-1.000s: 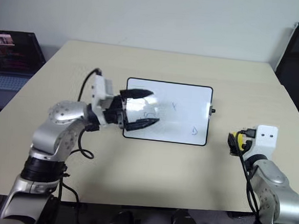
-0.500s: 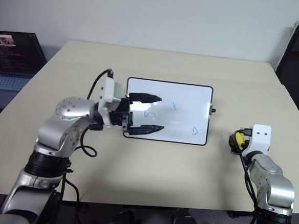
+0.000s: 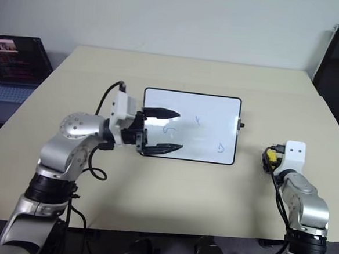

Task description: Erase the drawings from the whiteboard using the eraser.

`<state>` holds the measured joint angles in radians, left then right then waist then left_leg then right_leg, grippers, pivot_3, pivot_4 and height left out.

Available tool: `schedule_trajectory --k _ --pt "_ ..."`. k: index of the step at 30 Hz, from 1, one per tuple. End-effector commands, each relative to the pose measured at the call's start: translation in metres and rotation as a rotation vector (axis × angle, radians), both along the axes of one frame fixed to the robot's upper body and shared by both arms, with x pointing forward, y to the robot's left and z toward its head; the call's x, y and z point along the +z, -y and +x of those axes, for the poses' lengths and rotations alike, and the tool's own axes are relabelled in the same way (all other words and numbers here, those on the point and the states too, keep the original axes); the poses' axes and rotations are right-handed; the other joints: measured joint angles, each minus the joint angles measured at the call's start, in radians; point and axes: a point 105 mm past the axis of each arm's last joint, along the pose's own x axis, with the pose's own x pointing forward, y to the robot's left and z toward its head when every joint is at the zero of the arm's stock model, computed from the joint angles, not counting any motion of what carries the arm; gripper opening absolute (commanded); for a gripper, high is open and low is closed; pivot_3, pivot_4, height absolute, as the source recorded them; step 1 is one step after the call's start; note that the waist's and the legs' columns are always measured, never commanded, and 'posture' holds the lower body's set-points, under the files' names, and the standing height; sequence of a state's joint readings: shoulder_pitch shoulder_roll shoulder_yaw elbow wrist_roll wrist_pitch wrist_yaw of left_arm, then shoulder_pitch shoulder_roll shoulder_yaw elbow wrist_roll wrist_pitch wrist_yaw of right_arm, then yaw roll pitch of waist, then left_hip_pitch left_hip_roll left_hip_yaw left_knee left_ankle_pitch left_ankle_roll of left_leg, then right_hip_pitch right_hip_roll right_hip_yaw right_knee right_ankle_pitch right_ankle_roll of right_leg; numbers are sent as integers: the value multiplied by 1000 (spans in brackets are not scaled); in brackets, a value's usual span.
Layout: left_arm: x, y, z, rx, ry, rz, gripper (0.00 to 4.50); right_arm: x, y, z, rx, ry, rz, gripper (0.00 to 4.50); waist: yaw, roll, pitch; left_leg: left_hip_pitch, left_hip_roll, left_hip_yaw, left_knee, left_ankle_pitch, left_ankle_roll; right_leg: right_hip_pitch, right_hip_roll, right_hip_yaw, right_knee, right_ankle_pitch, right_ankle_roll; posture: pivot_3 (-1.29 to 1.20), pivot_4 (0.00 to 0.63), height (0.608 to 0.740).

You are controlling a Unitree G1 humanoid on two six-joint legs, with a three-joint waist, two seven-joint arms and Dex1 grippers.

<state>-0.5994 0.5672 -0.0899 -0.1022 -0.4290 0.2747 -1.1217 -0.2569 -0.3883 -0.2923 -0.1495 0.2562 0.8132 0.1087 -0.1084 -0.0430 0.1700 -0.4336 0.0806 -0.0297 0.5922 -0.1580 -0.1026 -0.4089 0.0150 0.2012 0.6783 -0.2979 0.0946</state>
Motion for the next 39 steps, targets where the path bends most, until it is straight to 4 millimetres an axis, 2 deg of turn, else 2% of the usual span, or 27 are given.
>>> schedule_trajectory --k 1,3,7,19,21,24,27,30,33,34,39 --pt "10 -6 1 28 50 -6 4500 13 1 4 3 47 -18 1968 0 0 0 0 0 0 0 0 0 0 0 0 0 0 0 0 150 740" --pt "8 -8 1 33 49 0 4500 13 0 4 10 40 -20 1252 0 0 0 0 0 0 0 0 0 0 0 0 0 0 0 0 150 740" --pt "4 -10 0 47 34 3 4500 13 -2 4 22 37 -22 96 0 0 0 0 0 0 0 0 0 1 0 0 0 0 0 0 150 740" --pt "-7 -18 -6 95 -6 -2 4500 15 -14 -4 73 63 -49 40 0 0 0 0 0 -1 0 0 0 1 0 0 0 -1 -1 0 150 740" --pt "-6 -18 -6 95 -3 -5 4500 24 -15 -4 73 114 -19 40 0 0 0 0 0 -1 0 0 0 1 0 -1 0 -1 -1 0 150 740" --pt "-6 -17 -6 89 -2 -7 4500 30 -21 -7 104 140 -11 923 -1 0 0 0 0 -1 0 0 0 1 0 0 0 -1 -1 0 150 740" --pt "-6 -14 -9 68 -3 -8 4500 36 -23 -9 110 161 -24 2037 0 0 0 0 0 -1 0 0 0 1 0 -1 0 -1 -1 0 150 740" --pt "-2 -9 -12 26 -7 -17 4500 40 -14 -12 60 165 -37 3102 0 0 0 0 0 -1 0 0 0 1 0 -1 0 -1 -1 0 150 740" --pt "2 -5 -15 -25 -15 -22 4500 34 -6 -14 18 135 -34 4234 0 0 0 0 0 -1 0 0 0 1 0 -1 0 -1 -1 0 150 740" --pt "2 -3 -16 -41 -16 -18 4500 32 -4 -13 10 124 -36 4484 0 0 0 0 0 -1 0 0 0 1 0 -1 0 -1 -1 0 150 740" --pt "7 8 -25 -136 -52 -24 4500 25 5 -9 -19 94 -22 4484 0 0 0 0 0 -1 0 0 0 1 0 -1 0 -1 -1 0 150 740"
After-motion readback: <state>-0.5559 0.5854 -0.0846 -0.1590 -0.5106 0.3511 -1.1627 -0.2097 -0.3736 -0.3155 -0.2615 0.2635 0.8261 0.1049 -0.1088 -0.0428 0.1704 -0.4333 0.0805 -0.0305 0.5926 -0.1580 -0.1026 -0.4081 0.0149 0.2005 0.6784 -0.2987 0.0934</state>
